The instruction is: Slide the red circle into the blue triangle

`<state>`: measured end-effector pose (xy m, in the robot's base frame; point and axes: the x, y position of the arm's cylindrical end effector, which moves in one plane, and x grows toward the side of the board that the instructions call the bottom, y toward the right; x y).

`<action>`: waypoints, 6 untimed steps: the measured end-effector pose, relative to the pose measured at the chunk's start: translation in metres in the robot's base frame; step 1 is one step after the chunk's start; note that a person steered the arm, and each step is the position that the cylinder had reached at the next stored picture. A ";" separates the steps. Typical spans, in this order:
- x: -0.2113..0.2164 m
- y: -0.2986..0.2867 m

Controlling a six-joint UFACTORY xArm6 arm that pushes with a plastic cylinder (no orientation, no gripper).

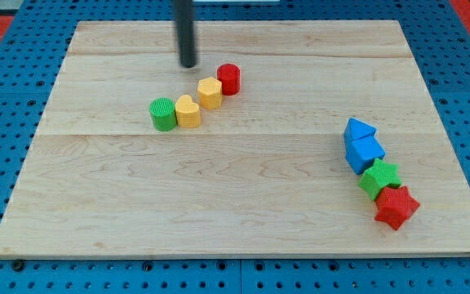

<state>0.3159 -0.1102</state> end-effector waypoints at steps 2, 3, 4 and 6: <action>0.049 0.107; 0.014 0.049; 0.010 -0.021; -0.010 0.112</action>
<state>0.3055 0.0017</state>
